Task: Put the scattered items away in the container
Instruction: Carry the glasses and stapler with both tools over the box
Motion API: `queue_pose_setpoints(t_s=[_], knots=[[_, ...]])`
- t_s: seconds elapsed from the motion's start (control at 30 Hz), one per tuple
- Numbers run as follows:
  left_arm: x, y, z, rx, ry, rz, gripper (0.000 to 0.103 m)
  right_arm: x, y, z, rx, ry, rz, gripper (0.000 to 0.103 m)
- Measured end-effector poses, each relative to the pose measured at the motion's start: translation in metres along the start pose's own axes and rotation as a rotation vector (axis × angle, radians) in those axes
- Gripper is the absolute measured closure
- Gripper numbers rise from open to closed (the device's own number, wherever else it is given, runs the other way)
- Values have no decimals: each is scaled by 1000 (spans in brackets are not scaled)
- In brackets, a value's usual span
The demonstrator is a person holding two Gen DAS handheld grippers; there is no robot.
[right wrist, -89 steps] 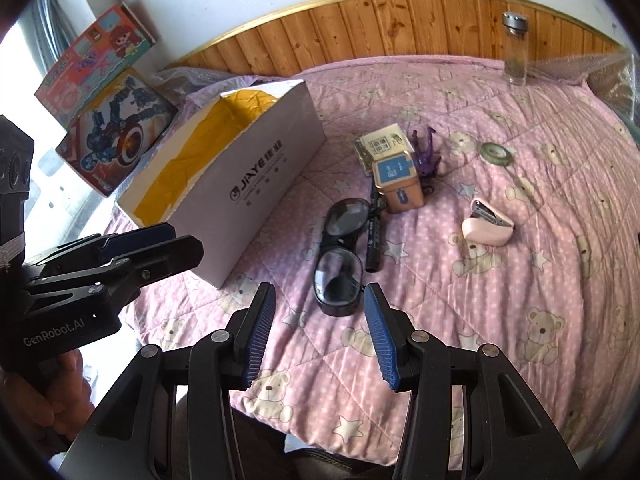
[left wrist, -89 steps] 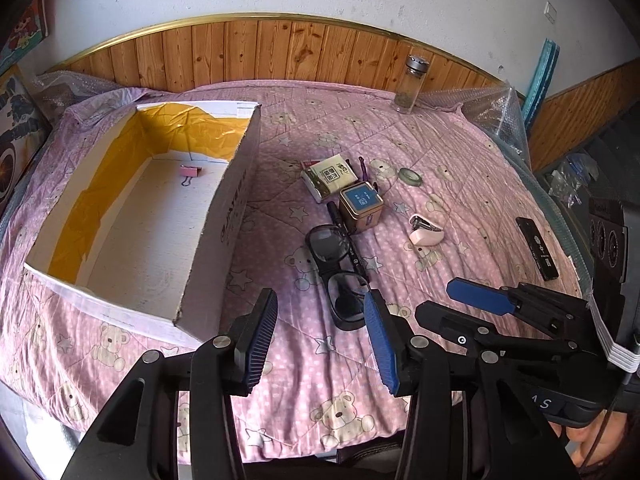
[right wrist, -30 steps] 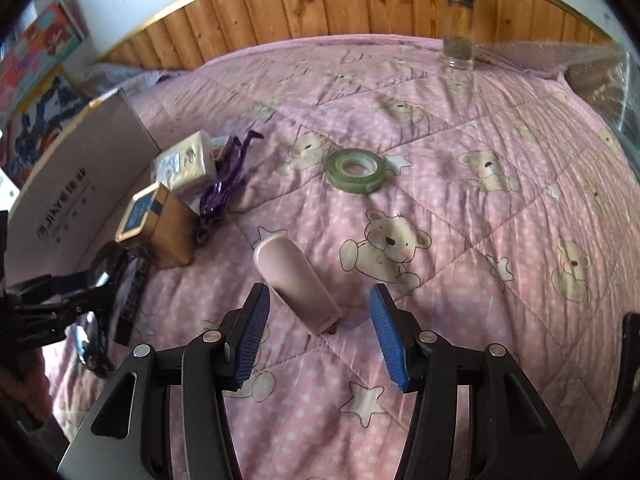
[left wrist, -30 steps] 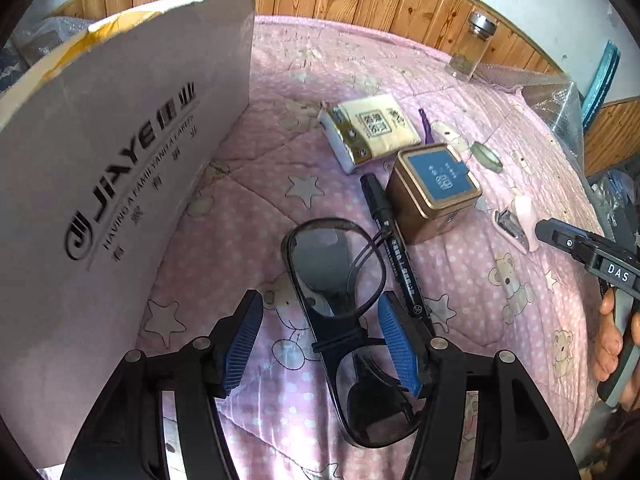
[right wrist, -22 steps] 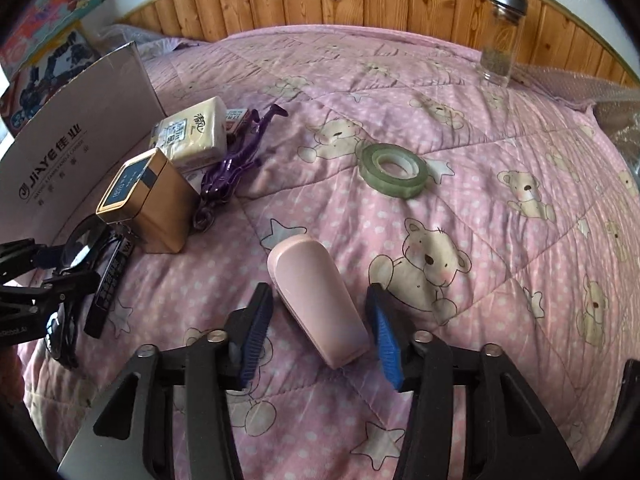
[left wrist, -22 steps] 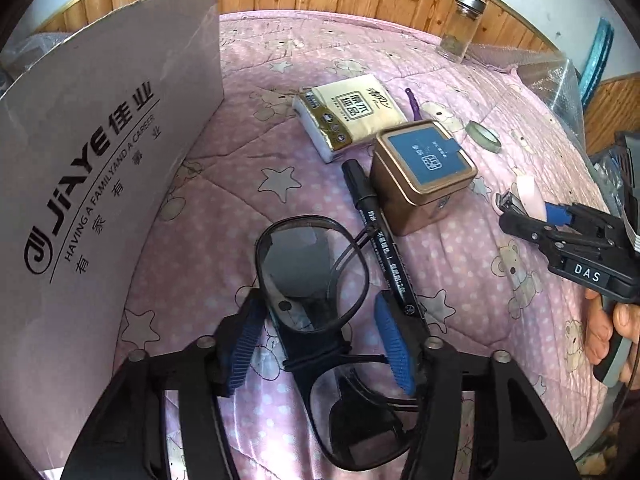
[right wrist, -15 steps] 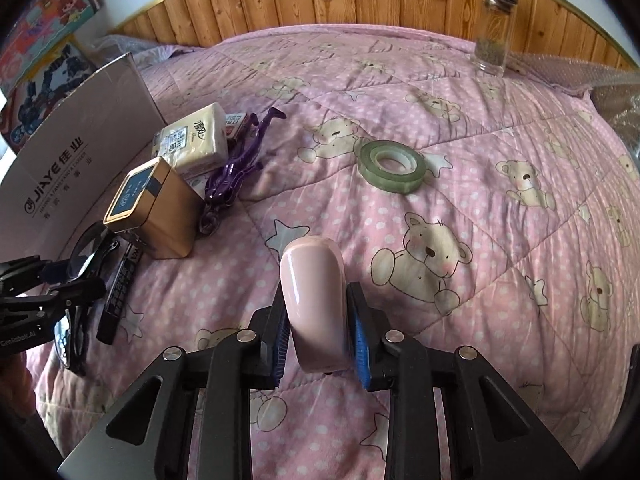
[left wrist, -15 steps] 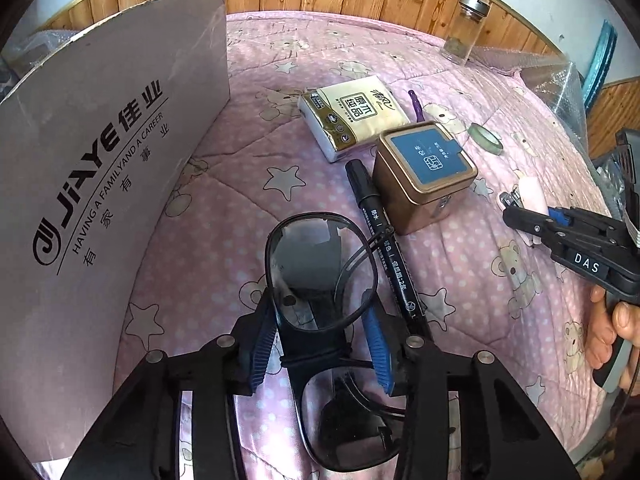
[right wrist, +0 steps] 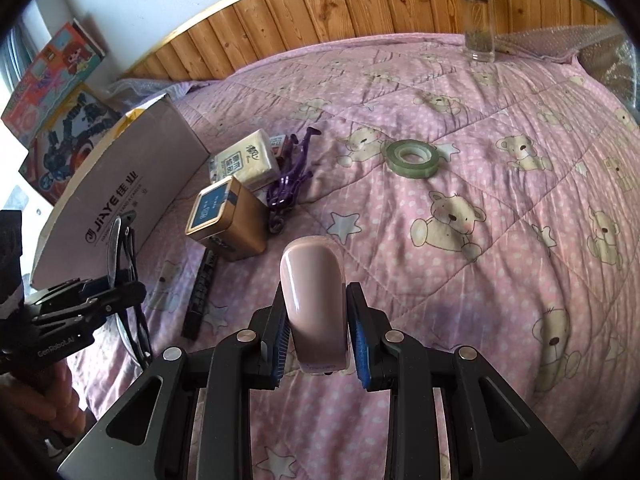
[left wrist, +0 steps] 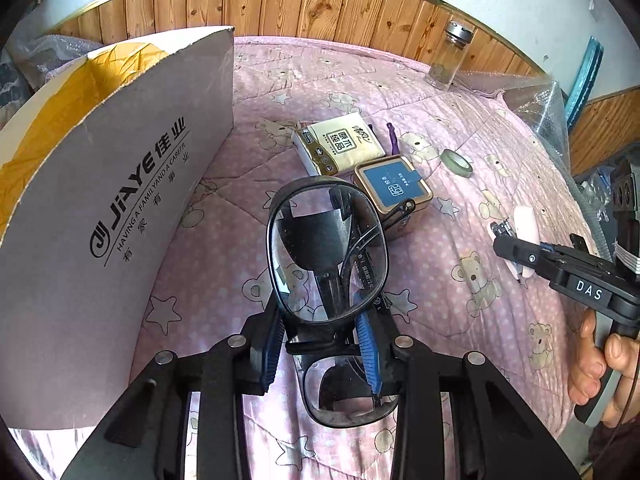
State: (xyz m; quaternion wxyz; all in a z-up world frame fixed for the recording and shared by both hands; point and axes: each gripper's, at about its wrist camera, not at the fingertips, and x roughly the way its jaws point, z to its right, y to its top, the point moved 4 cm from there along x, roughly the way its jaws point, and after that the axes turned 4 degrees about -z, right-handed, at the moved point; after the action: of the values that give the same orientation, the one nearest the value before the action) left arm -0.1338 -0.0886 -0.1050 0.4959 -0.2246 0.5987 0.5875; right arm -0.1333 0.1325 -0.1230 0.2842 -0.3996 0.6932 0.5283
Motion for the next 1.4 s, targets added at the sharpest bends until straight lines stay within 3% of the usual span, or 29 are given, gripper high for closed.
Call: queue_pose_setpoints(t_s=[0.17,0.77,1.4], knots=[[-3,4,-2,0,-29,45,68,-12,-11,-17,0,8,17,75],[-77,-5,9,12,-95,185,68,-69,-38,-92,-70,45,90,74],[-156,-20,-4,-13,-113,308,68,-116,-44,-164,-172,103,164,74]])
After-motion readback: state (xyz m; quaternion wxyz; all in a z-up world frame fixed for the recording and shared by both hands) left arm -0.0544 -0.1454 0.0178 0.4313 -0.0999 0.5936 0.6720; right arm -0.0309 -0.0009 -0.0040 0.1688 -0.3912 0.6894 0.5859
